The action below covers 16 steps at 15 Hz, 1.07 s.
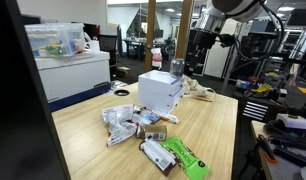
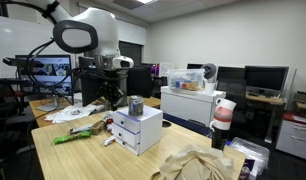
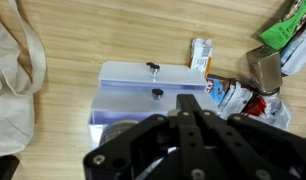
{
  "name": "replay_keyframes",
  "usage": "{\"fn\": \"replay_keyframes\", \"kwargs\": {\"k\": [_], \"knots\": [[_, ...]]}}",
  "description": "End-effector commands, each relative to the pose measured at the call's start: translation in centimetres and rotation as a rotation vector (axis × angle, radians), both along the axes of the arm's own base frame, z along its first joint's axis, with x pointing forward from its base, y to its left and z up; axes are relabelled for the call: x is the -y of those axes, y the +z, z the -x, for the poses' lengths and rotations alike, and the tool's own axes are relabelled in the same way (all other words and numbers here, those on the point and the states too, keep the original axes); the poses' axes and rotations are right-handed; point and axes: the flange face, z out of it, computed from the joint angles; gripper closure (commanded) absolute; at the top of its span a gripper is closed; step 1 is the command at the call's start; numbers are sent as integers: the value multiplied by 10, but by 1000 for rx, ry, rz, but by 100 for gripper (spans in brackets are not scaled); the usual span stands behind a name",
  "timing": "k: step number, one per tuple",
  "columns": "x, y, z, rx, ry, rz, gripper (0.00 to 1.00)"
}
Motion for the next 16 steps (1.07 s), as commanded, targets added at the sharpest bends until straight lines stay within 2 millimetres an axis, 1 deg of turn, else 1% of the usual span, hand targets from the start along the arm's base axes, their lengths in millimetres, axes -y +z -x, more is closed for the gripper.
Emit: {"fn": "replay_keyframes", "kwargs": {"k": [1, 4, 11, 16], "knots": [[-4, -18, -6, -32, -113, -43, 100], [-8, -26, -11, -51, -204, -90, 100], [-7, -18, -19, -9, -338, -135, 100], [-6, -20, -21, -24, -447, -157, 100]]}}
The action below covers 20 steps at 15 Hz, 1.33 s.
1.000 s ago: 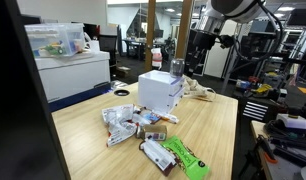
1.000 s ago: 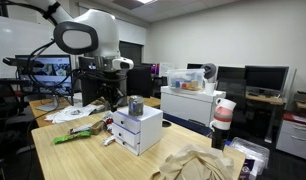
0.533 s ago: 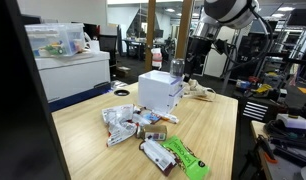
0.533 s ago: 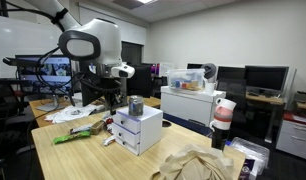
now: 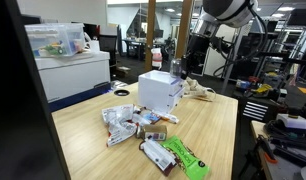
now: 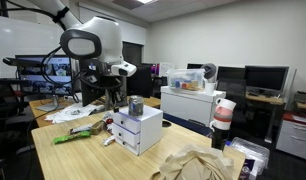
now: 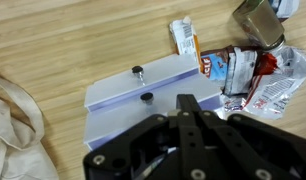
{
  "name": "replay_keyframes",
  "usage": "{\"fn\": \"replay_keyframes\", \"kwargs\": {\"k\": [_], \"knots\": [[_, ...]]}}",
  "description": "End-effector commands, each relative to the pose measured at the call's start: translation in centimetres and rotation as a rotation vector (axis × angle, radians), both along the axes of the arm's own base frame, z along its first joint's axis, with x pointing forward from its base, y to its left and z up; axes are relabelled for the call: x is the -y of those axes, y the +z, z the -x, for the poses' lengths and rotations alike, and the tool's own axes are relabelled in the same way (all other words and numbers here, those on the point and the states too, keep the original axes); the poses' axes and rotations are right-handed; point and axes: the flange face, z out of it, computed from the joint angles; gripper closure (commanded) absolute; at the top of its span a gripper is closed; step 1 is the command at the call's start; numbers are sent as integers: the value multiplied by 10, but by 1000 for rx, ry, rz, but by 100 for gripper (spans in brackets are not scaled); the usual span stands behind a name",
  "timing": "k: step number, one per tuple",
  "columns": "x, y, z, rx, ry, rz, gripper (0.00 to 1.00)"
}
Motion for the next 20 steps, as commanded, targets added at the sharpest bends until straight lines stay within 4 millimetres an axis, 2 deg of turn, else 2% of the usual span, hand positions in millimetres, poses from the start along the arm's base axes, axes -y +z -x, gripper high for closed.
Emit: {"fn": "replay_keyframes", "kwargs": {"k": [1, 10, 20], "knots": [[-3, -3, -5, -6, -106, -29, 100], [-7, 10, -18, 32, -352, -97, 100], [-7, 0, -25, -58, -536, -144, 100]]}}
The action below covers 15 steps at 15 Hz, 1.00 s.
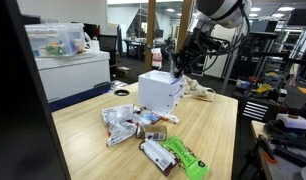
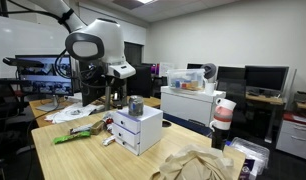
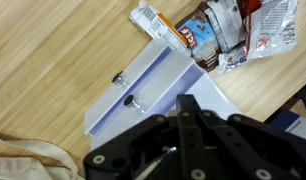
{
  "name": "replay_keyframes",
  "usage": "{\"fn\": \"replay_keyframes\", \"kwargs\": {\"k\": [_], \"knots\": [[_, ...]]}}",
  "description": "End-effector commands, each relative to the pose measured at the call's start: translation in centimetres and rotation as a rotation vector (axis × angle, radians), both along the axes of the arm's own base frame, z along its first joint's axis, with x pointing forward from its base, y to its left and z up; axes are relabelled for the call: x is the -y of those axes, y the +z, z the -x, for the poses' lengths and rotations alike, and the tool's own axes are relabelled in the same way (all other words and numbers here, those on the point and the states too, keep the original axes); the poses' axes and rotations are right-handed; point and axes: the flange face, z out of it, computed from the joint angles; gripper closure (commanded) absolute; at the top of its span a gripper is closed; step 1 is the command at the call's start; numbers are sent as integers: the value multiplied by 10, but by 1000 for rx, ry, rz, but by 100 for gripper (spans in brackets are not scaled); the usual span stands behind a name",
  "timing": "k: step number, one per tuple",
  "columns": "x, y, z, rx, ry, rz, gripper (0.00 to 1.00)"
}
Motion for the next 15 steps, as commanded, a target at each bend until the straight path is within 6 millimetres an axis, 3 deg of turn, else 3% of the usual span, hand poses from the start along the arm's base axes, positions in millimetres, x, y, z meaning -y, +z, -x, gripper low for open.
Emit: {"fn": "replay_keyframes", "kwargs": {"k": [1, 15], "knots": [[0, -1, -6, -43, -64, -36, 100], [6, -16, -14, -168, -177, -104, 100]]}}
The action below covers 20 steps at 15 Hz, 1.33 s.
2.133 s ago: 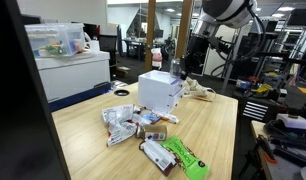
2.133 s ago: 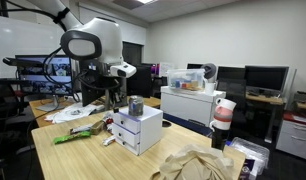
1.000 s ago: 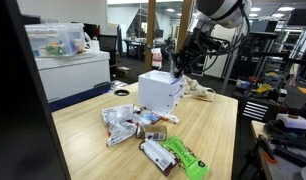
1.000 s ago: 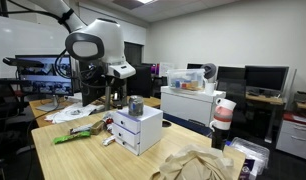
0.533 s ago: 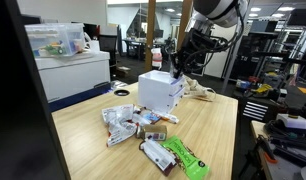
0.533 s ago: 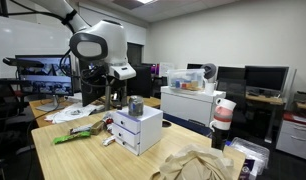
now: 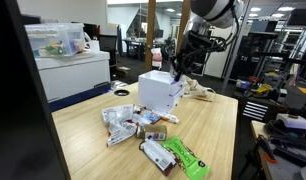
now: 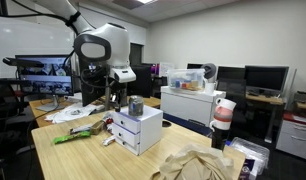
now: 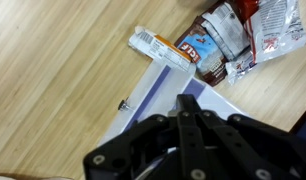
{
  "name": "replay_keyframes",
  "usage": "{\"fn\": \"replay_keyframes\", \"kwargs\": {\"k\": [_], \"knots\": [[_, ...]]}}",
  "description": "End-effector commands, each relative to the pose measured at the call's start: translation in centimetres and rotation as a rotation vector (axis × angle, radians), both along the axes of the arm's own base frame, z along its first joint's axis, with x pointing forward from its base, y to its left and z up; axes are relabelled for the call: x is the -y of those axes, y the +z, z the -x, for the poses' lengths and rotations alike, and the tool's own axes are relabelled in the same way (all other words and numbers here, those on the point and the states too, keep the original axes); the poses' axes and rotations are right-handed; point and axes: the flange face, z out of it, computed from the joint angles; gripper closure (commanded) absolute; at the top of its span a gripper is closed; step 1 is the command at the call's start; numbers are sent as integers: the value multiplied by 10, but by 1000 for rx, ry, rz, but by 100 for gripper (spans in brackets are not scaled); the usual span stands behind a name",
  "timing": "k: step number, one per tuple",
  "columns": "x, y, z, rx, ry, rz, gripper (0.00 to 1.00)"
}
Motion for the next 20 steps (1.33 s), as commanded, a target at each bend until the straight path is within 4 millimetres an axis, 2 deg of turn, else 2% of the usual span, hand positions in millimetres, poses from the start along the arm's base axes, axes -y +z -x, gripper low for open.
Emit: {"fn": "replay_keyframes", "kwargs": {"k": [1, 7, 20], "knots": [[9, -5, -2, -42, -48, -2, 100], [19, -7, -6, -45, -91, 24, 100], [22, -12, -14, -31, -103, 154, 100]]}}
